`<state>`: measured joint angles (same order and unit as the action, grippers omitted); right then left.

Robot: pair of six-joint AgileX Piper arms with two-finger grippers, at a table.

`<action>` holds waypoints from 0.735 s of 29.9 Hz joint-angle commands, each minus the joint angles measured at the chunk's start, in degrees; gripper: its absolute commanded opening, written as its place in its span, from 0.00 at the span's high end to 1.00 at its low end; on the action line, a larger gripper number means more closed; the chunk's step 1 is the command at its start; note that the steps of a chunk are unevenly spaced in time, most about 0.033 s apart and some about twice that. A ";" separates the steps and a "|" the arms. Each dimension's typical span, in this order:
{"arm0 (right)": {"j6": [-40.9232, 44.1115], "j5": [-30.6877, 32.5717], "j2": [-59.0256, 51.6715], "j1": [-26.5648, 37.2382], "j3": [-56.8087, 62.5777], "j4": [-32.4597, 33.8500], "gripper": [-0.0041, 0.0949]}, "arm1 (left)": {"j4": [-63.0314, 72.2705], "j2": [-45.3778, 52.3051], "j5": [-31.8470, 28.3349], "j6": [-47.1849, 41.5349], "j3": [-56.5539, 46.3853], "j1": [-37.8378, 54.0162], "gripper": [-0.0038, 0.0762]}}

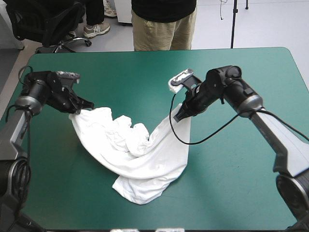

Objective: Fold the cloth

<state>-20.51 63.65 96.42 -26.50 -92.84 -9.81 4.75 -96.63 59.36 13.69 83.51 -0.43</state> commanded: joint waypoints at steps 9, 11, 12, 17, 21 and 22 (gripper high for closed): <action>1.47 -1.26 -19.49 -0.01 -14.15 9.38 0.96 | 2.36 21.11 -0.32 0.40 22.54 -0.07 0.97; 1.47 -2.50 -21.51 -0.01 -15.92 9.38 0.96 | 2.36 22.84 -0.20 1.40 25.35 -0.07 0.97; 1.32 -3.00 -22.52 -0.01 -16.98 9.38 0.96 | 2.36 23.58 -0.09 1.68 26.64 -0.07 0.97; -1.12 -4.06 -26.54 -0.01 -22.79 9.38 0.96 | 2.36 26.07 0.16 3.10 33.15 -0.07 0.97; -1.84 -3.29 -28.65 -0.01 -27.58 9.27 0.96 | 2.36 26.87 1.94 3.18 40.16 -0.07 0.97; -1.99 -2.70 -29.05 -0.01 -28.60 9.27 0.96 | 2.36 26.87 3.10 3.18 42.41 -0.07 0.97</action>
<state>-21.53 64.44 69.49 -26.50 -117.70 -1.04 6.28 -71.31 64.94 16.96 120.00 -0.43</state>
